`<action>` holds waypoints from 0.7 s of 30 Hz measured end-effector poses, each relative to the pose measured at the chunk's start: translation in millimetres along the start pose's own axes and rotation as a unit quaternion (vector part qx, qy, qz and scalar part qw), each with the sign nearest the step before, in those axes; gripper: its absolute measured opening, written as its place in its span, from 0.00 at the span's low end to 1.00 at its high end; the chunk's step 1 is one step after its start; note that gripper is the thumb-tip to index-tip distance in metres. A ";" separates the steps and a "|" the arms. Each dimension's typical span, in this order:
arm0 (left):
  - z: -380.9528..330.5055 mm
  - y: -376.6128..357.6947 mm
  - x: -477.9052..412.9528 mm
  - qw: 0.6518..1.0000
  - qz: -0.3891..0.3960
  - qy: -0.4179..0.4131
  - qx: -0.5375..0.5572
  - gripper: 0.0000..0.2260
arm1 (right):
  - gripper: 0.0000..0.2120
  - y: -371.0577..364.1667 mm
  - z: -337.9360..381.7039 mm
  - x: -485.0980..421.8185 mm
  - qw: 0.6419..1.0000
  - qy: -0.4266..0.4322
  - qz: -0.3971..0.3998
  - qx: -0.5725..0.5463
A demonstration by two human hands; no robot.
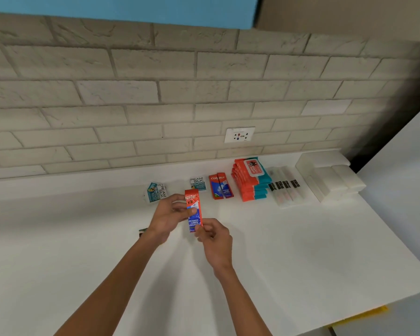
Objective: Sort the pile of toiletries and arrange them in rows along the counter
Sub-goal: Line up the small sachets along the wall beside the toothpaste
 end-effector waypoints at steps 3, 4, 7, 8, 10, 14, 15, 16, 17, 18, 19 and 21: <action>1.5 -27.4 -0.3 1.000 -0.005 0.007 0.014 0.18 | 0.05 23.2 -1.6 -9.7 0.999 -0.021 -0.017 -0.025; 5.3 -38.5 -1.6 1.000 -0.005 0.008 0.009 0.17 | 0.05 33.6 -3.9 -15.2 0.999 -0.026 -0.023 -0.035; 21.9 -67.7 -5.2 1.000 -0.004 0.027 -0.004 0.14 | 0.06 59.6 -11.0 -32.7 0.998 -0.033 -0.035 -0.042; 27.2 -75.3 -6.2 0.999 -0.007 0.032 -0.012 0.13 | 0.07 66.8 -13.3 -37.9 0.998 -0.033 -0.038 -0.038; 35.8 -88.6 -10.1 0.999 -0.018 0.039 -0.029 0.11 | 0.07 78.9 -17.8 -47.2 0.998 -0.029 -0.038 -0.032; 45.9 -108.7 -25.4 0.997 -0.043 0.044 -0.056 0.11 | 0.05 98.9 -31.5 -65.6 0.999 -0.007 -0.027 -0.023; 47.3 -111.2 -29.9 0.996 -0.053 0.044 -0.063 0.11 | 0.05 104.5 -34.7 -69.8 0.999 0.009 -0.030 -0.013; 48.6 -112.5 -34.6 0.994 -0.068 0.047 -0.069 0.11 | 0.04 109.9 -38.7 -73.9 0.999 0.030 -0.035 0.011; 49.7 -113.1 -39.9 0.992 -0.084 0.050 -0.073 0.12 | 0.04 115.3 -42.7 -78.2 0.997 0.052 -0.037 0.050; 51.6 -115.3 -46.8 0.990 -0.102 0.055 -0.075 0.11 | 0.04 121.0 -49.6 -84.2 0.991 0.069 -0.033 0.106; 52.7 -115.5 -52.9 0.988 -0.118 0.061 -0.079 0.11 | 0.05 124.5 -58.0 -88.5 0.980 0.087 -0.023 0.176; 55.1 -115.6 -67.5 0.982 -0.142 0.070 -0.101 0.12 | 0.09 132.8 -78.1 -94.2 0.935 0.129 -0.010 0.331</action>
Point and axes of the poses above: each hand's wrist, its own x-axis away from the middle knuckle, its own y-axis out of the back of the hand, z = x × y, the point moved 7 cm from there along -x, towards the middle knuckle, and after that the axes turned 2 degrees about -z, right-handed, at the moved point
